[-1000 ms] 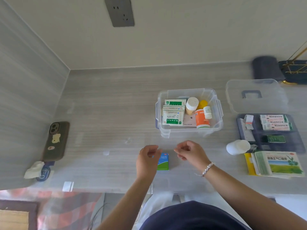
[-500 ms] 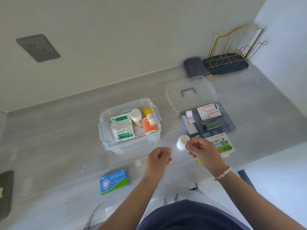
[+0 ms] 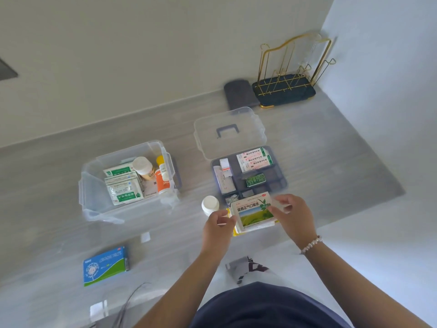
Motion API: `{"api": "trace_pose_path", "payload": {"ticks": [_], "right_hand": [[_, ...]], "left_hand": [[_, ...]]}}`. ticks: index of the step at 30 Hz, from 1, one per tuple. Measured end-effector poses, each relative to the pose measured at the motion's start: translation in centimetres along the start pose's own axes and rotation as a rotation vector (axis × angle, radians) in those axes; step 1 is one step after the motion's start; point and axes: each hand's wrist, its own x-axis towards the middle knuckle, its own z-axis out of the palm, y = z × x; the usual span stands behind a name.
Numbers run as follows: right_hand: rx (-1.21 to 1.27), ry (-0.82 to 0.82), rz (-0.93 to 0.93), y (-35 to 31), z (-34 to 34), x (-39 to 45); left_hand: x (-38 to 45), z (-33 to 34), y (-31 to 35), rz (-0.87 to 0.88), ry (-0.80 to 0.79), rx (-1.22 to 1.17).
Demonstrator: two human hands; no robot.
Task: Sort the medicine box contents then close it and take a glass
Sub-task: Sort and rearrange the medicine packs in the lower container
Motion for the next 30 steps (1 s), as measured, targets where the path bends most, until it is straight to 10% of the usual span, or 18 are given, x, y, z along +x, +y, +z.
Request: {"api": "trace_pose_path", "payload": {"ticks": [6,30], "right_hand": [[-0.030,-0.213,0.052,0.9,0.3,0.8],[0.299,-0.076,-0.211,-16.5,4.7,-5.2]], "left_hand": [[-0.2,1.6,0.1,0.038,-0.036,0.007],[-2.5,-16.2,5.5,0.364,0.239,-0.035]]}}
